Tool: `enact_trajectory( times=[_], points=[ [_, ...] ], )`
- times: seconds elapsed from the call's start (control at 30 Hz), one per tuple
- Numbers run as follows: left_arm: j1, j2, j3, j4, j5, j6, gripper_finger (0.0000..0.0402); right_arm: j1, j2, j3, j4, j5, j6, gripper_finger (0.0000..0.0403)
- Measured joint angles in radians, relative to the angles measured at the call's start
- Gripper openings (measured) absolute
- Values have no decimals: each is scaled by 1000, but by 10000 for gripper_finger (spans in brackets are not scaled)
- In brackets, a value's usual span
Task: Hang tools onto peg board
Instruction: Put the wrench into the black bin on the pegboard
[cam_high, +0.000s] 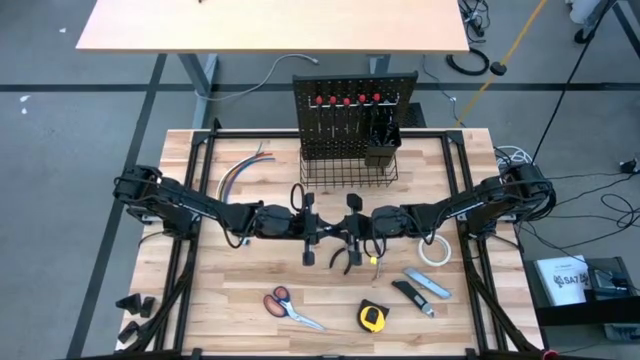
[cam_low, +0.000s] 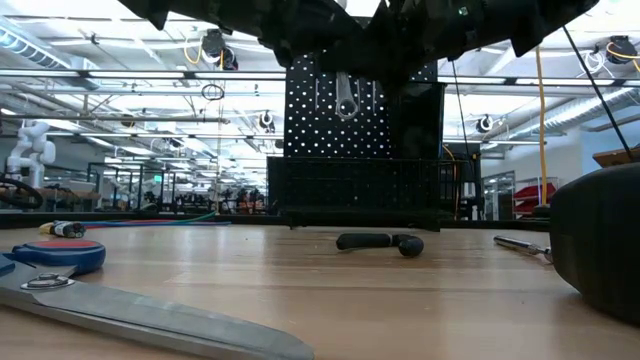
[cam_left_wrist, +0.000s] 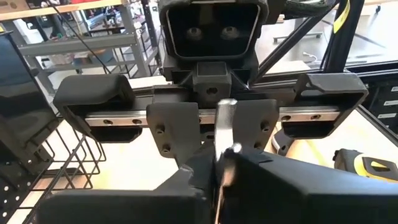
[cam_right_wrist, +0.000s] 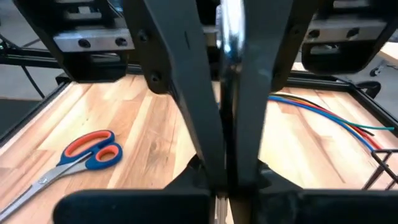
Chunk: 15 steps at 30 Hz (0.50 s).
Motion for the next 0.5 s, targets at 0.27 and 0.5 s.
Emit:
enact_trajectory(
  times=[0.27,0.5],
  points=[
    [2,-5,-1,-11,-26,48,121,2,0,0,-29,4,-2,5],
    [-1,-79,-2,-216,-55,45,160,9,-40,0,-59,98,7,5]
  ],
)
